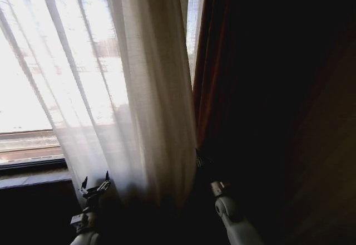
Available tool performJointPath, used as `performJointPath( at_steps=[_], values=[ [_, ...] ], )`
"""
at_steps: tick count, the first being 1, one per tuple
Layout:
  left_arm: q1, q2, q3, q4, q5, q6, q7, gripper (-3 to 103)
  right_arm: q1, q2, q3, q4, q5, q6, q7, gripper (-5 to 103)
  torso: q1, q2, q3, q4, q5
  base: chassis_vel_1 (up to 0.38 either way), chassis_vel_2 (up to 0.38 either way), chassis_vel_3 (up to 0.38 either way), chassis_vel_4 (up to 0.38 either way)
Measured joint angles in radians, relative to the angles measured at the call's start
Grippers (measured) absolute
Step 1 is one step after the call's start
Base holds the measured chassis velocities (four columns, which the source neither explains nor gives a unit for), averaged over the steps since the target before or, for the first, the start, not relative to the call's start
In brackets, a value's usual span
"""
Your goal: Open the curtains by pulling them apart, changing their state from closed to fully open.
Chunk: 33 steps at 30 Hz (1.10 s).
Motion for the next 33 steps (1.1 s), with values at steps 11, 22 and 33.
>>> performJointPath(
  at_steps=[11, 22, 33],
  values=[
    [0.0, 0.0, 0.0, 0.0, 0.0, 0.0, 0.0, 100, -0.011, 0.003, -0.004, 0.018, -0.031, -0.026, 0.021, 77, 0.0, 0.0, 0.0, -0.0002, 0.0002, 0.031, 0.026, -0.03, -0.032],
    [0.0, 0.0, 0.0, 0.0, 0.0, 0.0, 0.0, 100, -0.019, 0.004, -0.005, 0.027, -0.037, -0.026, 0.013, 100, 0.0, 0.0, 0.0, 0.0001, 0.0, 0.214, 0.197, -0.216, -0.201],
    [0.0, 0.0, 0.0, 0.0, 0.0, 0.0, 0.0, 100, -0.026, 0.0, -0.004, 0.03, -0.031, -0.021, 0.007, 100, 0.0, 0.0, 0.0, -0.0001, 0.0003, 0.329, 0.329, -0.332, -0.333]
  ],
)
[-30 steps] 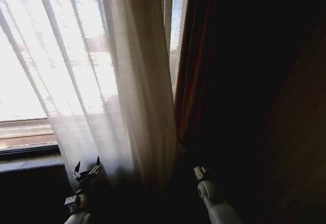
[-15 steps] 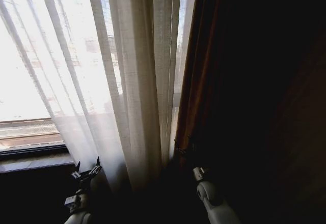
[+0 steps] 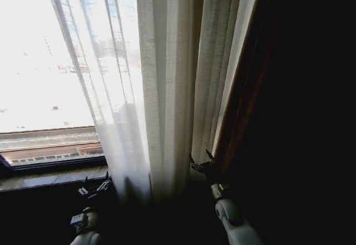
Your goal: Open the curtains by pulling them apart, changing their state from closed to fully open.
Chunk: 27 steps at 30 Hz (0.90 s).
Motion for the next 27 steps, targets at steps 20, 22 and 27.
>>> performJointPath(
  at_steps=[20, 22, 27],
  values=[
    [0.0, 0.0, 0.0, 0.0, 0.0, 0.0, 0.0, 100, -0.007, 0.003, -0.002, -0.003, 0.012, 0.017, -0.008, 100, 0.0, 0.0, 0.0, -0.0001, -0.0002, 0.345, 0.352, -0.359, -0.341],
    [0.0, 0.0, 0.0, 0.0, 0.0, 0.0, 0.0, 100, -0.007, 0.003, -0.002, -0.006, 0.013, 0.025, -0.012, 100, 0.0, 0.0, 0.0, 0.0, -0.0003, 0.377, 0.359, -0.38, -0.364],
    [0.0, 0.0, 0.0, 0.0, 0.0, 0.0, 0.0, 100, -0.004, 0.003, -0.004, -0.01, 0.015, 0.044, -0.015, 100, 0.0, 0.0, 0.0, 0.0001, 0.0004, 0.359, 0.341, -0.357, -0.346]
  ],
)
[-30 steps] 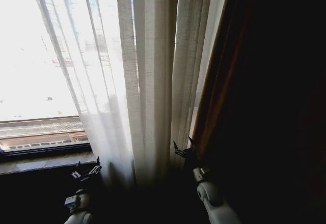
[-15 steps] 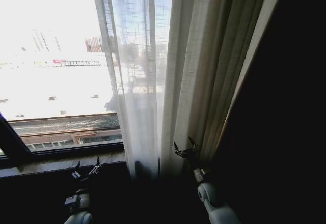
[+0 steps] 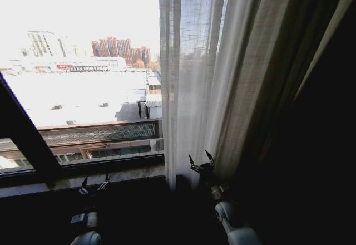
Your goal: Open the curtains by pulling them apart, changing their state from closed to fully open.
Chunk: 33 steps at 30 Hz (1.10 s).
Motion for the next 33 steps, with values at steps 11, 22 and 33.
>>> performJointPath(
  at_steps=[11, 22, 33],
  values=[
    [0.0, 0.0, 0.0, 0.0, 0.0, 0.0, 0.0, 100, 0.038, -0.009, -0.008, -0.017, -0.081, -0.013, 0.078, 100, 0.0, 0.0, 0.0, -0.0004, -0.0003, 0.133, 0.126, -0.122, -0.122],
    [0.0, 0.0, 0.0, 0.0, 0.0, 0.0, 0.0, 100, 0.163, 0.014, -0.101, -0.078, -0.052, -0.052, 0.098, 100, 0.0, 0.0, 0.0, 0.0003, -0.0011, -0.038, -0.015, 0.03, 0.017],
    [0.0, 0.0, 0.0, 0.0, 0.0, 0.0, 0.0, 100, 0.239, 0.048, -0.159, -0.152, -0.042, -0.061, 0.104, 100, 0.0, 0.0, 0.0, -0.0001, -0.0005, 0.0, 0.0, 0.0, 0.0]
  ],
)
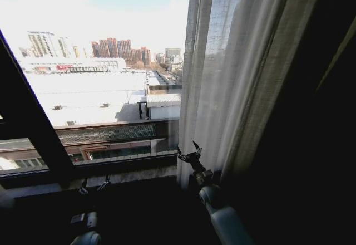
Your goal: Open the curtains by pulling them apart, changing their state from closed to fully open.
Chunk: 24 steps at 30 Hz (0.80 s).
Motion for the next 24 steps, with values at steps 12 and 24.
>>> performJointPath(
  at_steps=[12, 24],
  values=[
    [0.0, 0.0, 0.0, 0.0, 0.0, 0.0, 0.0, 100, 0.102, 0.017, -0.017, -0.096, -0.004, -0.003, 0.027, 100, 0.0, 0.0, 0.0, 0.0001, -0.0001, 0.0, 0.0, 0.0, 0.0],
    [0.0, 0.0, 0.0, 0.0, 0.0, 0.0, 0.0, 100, 0.134, 0.039, -0.013, -0.157, -0.03, 0.006, 0.026, 75, 0.0, 0.0, 0.0, 0.0, 0.0, 0.0, 0.0, 0.0, 0.0]
  ],
)
